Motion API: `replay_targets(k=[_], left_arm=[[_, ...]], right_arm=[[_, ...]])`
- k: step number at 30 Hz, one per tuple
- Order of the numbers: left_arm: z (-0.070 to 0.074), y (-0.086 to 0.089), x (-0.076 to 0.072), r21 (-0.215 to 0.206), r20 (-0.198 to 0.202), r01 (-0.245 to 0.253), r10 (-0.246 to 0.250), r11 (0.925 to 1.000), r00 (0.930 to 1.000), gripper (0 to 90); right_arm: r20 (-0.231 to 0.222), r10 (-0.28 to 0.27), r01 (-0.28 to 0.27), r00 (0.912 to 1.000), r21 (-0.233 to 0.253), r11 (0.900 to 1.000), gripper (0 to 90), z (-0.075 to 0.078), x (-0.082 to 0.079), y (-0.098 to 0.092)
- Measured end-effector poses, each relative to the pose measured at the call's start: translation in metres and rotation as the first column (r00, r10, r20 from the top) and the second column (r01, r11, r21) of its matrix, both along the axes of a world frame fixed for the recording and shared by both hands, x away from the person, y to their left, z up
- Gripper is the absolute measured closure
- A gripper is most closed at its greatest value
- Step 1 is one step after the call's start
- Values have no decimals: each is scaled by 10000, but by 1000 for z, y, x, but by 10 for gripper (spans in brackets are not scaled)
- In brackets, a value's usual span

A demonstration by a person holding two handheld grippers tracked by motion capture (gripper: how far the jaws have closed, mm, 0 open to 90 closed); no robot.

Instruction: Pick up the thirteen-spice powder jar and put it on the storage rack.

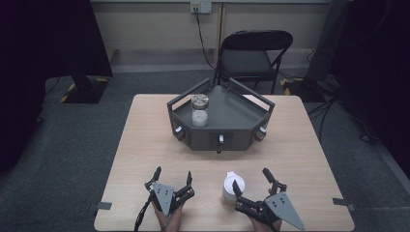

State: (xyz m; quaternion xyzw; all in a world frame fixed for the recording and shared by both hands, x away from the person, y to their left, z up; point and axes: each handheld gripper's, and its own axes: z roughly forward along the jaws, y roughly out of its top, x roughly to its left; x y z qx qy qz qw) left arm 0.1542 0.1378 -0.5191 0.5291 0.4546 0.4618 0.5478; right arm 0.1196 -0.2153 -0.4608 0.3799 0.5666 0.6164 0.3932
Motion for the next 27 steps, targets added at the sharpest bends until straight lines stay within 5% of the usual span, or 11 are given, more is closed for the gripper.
replay_targets(k=[15,27], left_arm=[[0,0,0,-1,2,1,-1,10000,10000,1],[0,0,0,2,3,-2,2,10000,10000,1]], right_arm=[[-943,14,-51,9955,-388,9992,153,-28,-7,27],[-1024,-55,-9,9947,-619,9981,296,-31,-7,27]])
